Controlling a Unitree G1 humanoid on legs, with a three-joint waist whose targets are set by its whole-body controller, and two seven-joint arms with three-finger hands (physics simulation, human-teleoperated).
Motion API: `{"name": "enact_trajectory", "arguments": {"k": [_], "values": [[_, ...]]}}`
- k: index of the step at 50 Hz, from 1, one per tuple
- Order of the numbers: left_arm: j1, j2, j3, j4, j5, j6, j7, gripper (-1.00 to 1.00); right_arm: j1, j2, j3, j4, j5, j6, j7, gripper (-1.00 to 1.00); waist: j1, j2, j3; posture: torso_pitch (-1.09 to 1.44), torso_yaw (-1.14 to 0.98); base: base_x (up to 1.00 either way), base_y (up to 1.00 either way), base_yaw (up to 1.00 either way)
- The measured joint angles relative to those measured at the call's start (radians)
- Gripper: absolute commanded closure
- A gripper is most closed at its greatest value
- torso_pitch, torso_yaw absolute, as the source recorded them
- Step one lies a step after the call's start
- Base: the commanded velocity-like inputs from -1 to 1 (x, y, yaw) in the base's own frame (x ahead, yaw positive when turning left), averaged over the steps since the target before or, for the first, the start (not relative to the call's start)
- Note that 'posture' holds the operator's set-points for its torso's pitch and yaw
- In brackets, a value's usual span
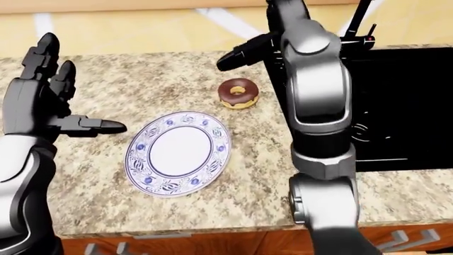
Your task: Place the pastries on the plates.
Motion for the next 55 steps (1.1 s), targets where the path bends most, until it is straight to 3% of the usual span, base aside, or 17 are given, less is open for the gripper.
{"name": "enact_trajectory", "arguments": {"k": [2, 9, 14, 19, 30, 55], "values": [[-0.006, 0.006, 0.001, -0.013, -0.006, 0.016, -0.001, -1.00, -0.089, 0.005, 0.010, 0.172, -0.036, -0.066, 0.039, -1.00, -0.003, 0.004, 0.000, 0.00, 0.00, 0.00, 0.00, 0.00], [-0.023, 0.019, 0.003, -0.061, -0.016, 0.067, -0.001, -1.00, -0.328, 0.009, -0.009, 0.956, -0.143, -0.509, 0.060, -1.00, -0.010, 0.014, -0.006, 0.00, 0.00, 0.00, 0.00, 0.00], [-0.015, 0.021, 0.012, -0.074, -0.017, 0.084, -0.002, -1.00, -0.376, 0.008, -0.006, 1.169, -0.201, -0.653, 0.088, -1.00, -0.012, 0.022, 0.001, 0.00, 0.00, 0.00, 0.00, 0.00], [-0.014, 0.021, 0.001, -0.070, -0.015, 0.088, -0.002, -1.00, -0.366, 0.016, -0.001, 1.243, -0.263, -0.718, 0.111, -1.00, -0.011, 0.019, 0.002, 0.00, 0.00, 0.00, 0.00, 0.00], [0.011, 0.001, -0.003, -0.058, -0.008, 0.060, -0.005, -1.00, -0.338, 0.035, -0.009, 1.245, -0.330, -0.729, 0.192, -1.00, -0.008, 0.013, 0.004, 0.00, 0.00, 0.00, 0.00, 0.00], [0.051, -0.005, 0.020, -0.060, -0.007, 0.028, -0.011, -1.00, -0.254, 0.101, 0.006, 1.278, -0.392, -0.749, 0.199, -1.00, -0.005, 0.018, -0.002, 0.00, 0.00, 0.00, 0.00, 0.00]]}}
